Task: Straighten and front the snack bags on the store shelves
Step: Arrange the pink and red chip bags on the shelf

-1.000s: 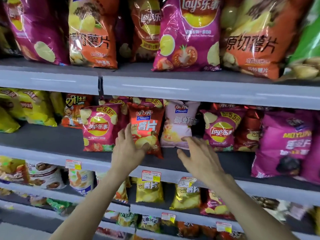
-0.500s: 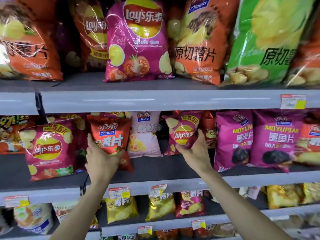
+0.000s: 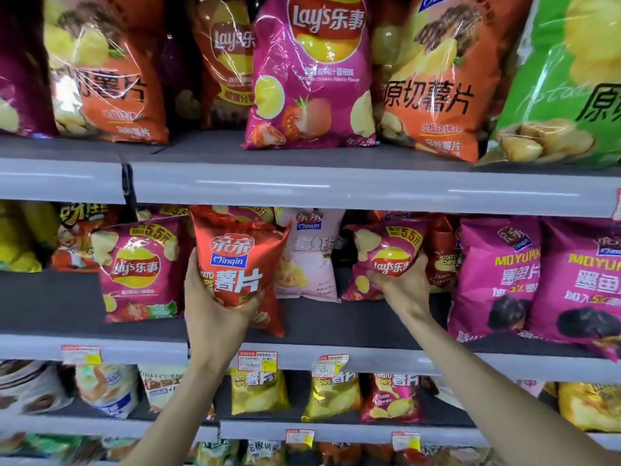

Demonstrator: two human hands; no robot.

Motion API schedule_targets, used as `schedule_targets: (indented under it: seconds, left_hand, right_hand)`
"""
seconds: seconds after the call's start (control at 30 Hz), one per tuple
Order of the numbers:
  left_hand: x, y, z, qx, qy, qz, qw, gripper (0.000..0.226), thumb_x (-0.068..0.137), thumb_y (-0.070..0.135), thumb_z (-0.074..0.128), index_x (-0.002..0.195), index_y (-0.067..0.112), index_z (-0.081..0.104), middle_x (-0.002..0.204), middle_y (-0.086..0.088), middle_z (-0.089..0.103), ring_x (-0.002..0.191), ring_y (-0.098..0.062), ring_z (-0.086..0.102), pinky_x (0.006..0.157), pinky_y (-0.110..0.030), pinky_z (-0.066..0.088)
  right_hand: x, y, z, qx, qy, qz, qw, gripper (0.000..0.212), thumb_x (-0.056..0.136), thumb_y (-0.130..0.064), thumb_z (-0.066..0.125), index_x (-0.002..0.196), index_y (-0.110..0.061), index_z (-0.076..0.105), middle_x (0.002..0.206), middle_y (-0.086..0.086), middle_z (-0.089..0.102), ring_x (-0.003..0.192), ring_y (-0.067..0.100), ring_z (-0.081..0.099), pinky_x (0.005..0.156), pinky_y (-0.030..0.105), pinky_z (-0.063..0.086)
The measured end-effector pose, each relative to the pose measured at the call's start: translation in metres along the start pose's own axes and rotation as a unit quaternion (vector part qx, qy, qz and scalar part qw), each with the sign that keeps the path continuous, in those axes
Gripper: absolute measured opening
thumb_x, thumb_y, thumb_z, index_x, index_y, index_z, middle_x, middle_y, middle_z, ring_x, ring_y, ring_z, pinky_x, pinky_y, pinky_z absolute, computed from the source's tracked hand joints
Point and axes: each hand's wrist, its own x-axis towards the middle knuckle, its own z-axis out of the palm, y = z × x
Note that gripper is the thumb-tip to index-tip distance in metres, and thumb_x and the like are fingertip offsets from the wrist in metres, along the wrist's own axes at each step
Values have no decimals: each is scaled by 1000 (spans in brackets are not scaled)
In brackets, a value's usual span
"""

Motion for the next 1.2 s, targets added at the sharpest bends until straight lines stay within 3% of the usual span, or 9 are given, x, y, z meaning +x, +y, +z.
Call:
schedule_targets:
  seconds: [0.17, 0.27, 0.37, 0.47, 0.6, 0.77, 0.87, 0.97, 1.2]
  left_hand:
    - [-17, 1, -20, -54, 8, -19, 998, 119, 68, 14, 99, 161, 34, 27, 139, 7, 59, 113, 6, 63, 88, -14, 49]
    - [-21, -1, -38, -67, 25, -18, 997, 118, 68, 13, 100, 160, 32, 29, 139, 5, 59, 112, 8, 62, 91, -18, 49]
    - [-22, -3, -56, -79, 35, -15, 996, 117, 66, 16, 100, 159, 30, 31, 138, 4, 59, 115, -2, 65, 94, -25, 53]
    - [-24, -5, -70, -78, 48, -15, 996, 112, 71, 4, 95, 160, 26, 30, 127, 20, 59, 106, 11, 64, 90, -16, 54]
    - [-26, -10, -89, -89, 65, -36, 993, 114, 70, 8, 96, 158, 36, 30, 129, 19, 61, 108, 11, 65, 86, -9, 51]
    - [-26, -12, -116, -77, 102, -37, 991, 109, 71, 3, 95, 156, 36, 33, 125, 25, 58, 100, 20, 61, 79, 0, 48]
    - [-29, -14, -132, -70, 117, -50, 989, 113, 70, 9, 97, 158, 38, 32, 127, 19, 61, 102, 18, 62, 86, -12, 51]
    - [-33, -17, -143, -56, 126, -65, 988, 114, 70, 9, 97, 159, 37, 32, 124, 28, 58, 99, 24, 60, 87, -17, 47]
    - [-48, -26, -155, -34, 107, -90, 990, 110, 70, 8, 97, 155, 39, 35, 132, 12, 63, 109, 1, 67, 92, -31, 56]
  right_hand:
    - [-33, -12, -8, 82, 30, -38, 995, 105, 76, -24, 94, 156, -31, 25, 120, -14, 63, 100, -3, 64, 88, 17, 46]
    - [-56, -24, -7, 124, 47, -42, 990, 102, 78, -25, 93, 154, -36, 26, 119, -22, 60, 99, -15, 63, 82, 4, 45]
    - [-80, -40, 6, 154, 19, -49, 987, 99, 77, -25, 93, 152, -38, 30, 127, -20, 60, 106, -12, 63, 84, 6, 48]
    - [-105, -56, 33, 170, -24, -54, 984, 96, 78, -18, 92, 150, -35, 32, 122, -21, 62, 100, -16, 63, 76, 2, 48]
    - [-130, -75, 84, 177, -60, -47, 981, 98, 75, -27, 94, 148, -41, 30, 121, -15, 65, 99, -7, 68, 71, 12, 56]
    - [-144, -95, 148, 115, -77, -54, 989, 102, 65, -52, 89, 145, -50, 25, 129, -11, 62, 113, 11, 67, 91, 43, 61]
    - [-142, -100, 179, 37, -39, -62, 997, 108, 64, -56, 88, 151, -37, 27, 141, -4, 55, 129, 24, 56, 104, 51, 52]
    - [-138, -104, 199, -46, -22, -59, 997, 110, 69, -58, 87, 154, -31, 21, 149, 7, 46, 139, 31, 47, 112, 55, 42]
    - [-137, -103, 195, -46, -120, -81, 988, 114, 78, -55, 81, 161, -33, 7, 160, 12, 23, 149, 32, 24, 120, 54, 25]
